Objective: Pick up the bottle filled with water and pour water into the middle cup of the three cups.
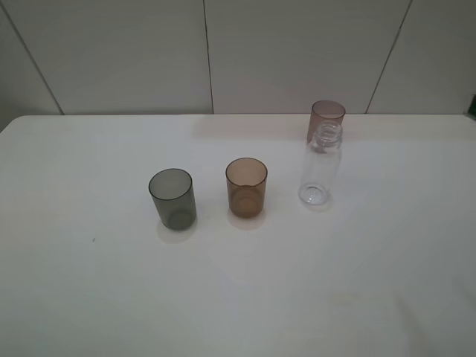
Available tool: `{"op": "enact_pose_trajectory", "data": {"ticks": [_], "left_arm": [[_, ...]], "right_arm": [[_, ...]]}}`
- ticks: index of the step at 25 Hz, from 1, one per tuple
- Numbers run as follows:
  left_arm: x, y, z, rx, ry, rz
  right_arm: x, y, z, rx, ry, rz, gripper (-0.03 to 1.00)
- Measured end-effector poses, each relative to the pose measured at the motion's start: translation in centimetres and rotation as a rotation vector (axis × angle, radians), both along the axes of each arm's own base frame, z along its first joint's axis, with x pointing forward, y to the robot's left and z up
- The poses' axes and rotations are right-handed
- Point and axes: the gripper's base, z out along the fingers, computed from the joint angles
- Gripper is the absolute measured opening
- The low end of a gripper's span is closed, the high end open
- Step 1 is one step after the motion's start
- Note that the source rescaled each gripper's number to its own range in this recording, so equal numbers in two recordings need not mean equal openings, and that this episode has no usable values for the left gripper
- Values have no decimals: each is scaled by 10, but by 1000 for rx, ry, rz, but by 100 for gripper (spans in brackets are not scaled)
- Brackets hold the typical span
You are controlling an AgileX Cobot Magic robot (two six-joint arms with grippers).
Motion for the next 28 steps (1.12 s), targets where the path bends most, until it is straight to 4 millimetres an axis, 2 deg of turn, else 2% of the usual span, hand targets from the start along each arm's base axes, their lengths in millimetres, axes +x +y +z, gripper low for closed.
{"op": "enact_pose_trajectory", "data": {"ticks": [3, 7, 10, 15, 17, 23, 28], "left_arm": [[0, 0, 0, 0, 0, 0], [0, 0, 0, 0, 0, 0], [0, 0, 0, 0, 0, 0], [0, 0, 0, 0, 0, 0], [0, 0, 0, 0, 0, 0], [0, 0, 0, 0, 0, 0], [0, 0, 0, 0, 0, 0]], "right_arm": [[-24, -3, 4, -12, -43, 8, 83], [-42, -5, 3, -50, -54, 32, 83], [-50, -5, 2, -61, -21, 48, 83], [-64, -6, 23, -73, -7, 57, 83], [-67, -7, 25, -75, 6, 58, 83], [-71, -12, 19, -132, 85, 34, 83], [-86, -16, 9, -153, 71, 18, 83]]}}
